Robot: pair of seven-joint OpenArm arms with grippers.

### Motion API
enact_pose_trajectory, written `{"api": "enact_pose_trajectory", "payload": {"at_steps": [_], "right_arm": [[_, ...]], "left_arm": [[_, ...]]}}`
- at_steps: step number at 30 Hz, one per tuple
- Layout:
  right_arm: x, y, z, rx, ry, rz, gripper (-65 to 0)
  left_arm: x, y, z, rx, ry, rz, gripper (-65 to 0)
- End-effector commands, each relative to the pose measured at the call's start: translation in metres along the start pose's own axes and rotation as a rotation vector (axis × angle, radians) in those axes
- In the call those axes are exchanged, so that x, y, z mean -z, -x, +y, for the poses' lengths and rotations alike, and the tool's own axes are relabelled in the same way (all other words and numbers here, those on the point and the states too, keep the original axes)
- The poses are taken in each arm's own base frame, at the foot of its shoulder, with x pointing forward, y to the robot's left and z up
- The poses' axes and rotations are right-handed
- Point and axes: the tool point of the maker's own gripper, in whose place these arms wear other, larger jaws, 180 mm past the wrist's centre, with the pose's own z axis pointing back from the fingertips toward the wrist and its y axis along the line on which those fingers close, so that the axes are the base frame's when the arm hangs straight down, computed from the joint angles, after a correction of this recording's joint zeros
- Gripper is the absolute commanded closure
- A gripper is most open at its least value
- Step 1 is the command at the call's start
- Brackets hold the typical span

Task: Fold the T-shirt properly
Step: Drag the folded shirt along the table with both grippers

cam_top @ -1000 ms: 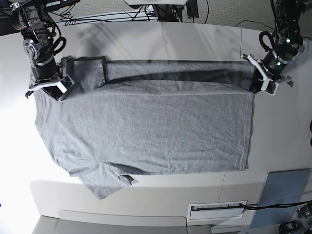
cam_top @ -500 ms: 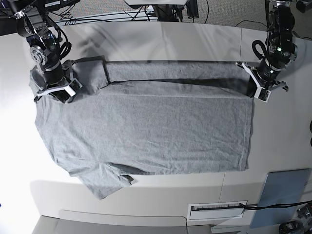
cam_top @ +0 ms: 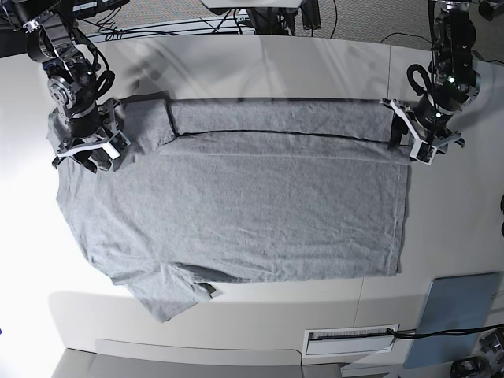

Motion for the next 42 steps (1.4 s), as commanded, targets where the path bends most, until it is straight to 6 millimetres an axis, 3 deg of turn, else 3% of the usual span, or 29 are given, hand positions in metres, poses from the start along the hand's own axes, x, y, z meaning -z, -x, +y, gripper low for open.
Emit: {"api": "enact_pose_trajectory", "payload": {"at_steps": [1,8,12,15,17,22,25,33,37,42], "right_arm": [[-0.001,-0.004,-0.018,-0.015,0.051,-0.015,-23.6],[-0.016,-0.01,-0.038,0.063,0.158,0.02,-23.6],[-0.032,-0.015,-0.023,0.088,0.139,-0.002,-23.6],[-0.04,-0.001,-0.022,0.136,0.182,0.03,-23.2],[-0.042,0.007,-0.026,0.18,0.199,0.051,-18.5],[-0.037,0.024,-0.033,0.326,0.17,0.083,0.0],[-0.029,0.038,-0.015,0.425,0.089,0.108,0.0],[-0.007,0.067,0.041,0.556,-0.097,0.204,0.0],[-0.014,0.084,0.056,0.525,-0.13,0.269,0.0],[-0.033,0.09,0.068,0.483,-0.149,0.283,0.0]], "left_arm": [[-0.003,-0.01,0.008,0.012,-0.017,-0.026,-30.9],[-0.006,-0.004,0.0,-0.015,0.014,-0.008,-30.7],[-0.015,-0.001,-0.017,-0.086,0.069,-0.027,-30.6],[-0.019,0.01,-0.026,-0.124,0.092,-0.012,-26.7],[-0.022,0.012,-0.03,-0.154,0.108,-0.016,-22.0],[-0.017,0.014,-0.025,-0.245,0.059,-0.023,-6.9],[-0.01,0.019,-0.027,-0.291,0.049,-0.016,-1.3],[0.02,0.041,-0.044,-0.41,0.084,0.047,-0.8],[0.016,0.064,-0.055,-0.407,0.113,0.126,-0.8],[0.0,0.092,-0.069,-0.417,0.125,0.191,-0.8]]}}
